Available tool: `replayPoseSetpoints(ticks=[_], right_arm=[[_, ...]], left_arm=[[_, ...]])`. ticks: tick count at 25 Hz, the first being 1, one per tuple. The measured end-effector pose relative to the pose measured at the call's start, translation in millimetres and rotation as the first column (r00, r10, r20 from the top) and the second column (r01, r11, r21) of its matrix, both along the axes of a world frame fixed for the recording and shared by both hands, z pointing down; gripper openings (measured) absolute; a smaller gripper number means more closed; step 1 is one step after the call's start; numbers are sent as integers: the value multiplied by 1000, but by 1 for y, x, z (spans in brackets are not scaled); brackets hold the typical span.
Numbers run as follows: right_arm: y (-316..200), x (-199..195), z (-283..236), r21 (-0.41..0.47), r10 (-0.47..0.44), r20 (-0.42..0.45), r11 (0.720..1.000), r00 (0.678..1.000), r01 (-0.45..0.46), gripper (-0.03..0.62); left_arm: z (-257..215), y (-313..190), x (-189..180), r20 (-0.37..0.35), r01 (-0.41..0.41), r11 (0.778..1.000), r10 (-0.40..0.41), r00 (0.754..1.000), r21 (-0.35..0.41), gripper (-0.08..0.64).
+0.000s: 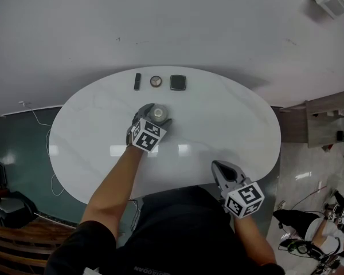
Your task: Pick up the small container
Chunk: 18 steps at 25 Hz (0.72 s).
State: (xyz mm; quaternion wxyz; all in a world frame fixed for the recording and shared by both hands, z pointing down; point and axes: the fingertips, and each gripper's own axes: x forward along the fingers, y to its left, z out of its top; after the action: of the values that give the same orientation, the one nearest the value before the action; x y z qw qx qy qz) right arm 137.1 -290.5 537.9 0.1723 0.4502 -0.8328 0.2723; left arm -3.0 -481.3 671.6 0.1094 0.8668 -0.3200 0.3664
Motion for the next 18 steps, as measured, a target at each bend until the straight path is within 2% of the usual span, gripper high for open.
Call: replayPoseSetpoints(ticks=[7, 14, 18], right_arm=[[7, 12, 6, -17, 31, -12, 999, 999, -31, -6], [14, 23, 9, -25, 63, -10, 998, 998, -63, -6], [17, 24, 6, -17, 64, -6, 998, 998, -64, -6]], left_arm=[[9, -10, 7, -18, 26, 1000, -26, 999, -8, 359], [8, -14, 8, -29, 45, 999, -45, 999, 30, 354], [8, -13, 8, -10, 42, 999, -42, 999, 7, 350]])
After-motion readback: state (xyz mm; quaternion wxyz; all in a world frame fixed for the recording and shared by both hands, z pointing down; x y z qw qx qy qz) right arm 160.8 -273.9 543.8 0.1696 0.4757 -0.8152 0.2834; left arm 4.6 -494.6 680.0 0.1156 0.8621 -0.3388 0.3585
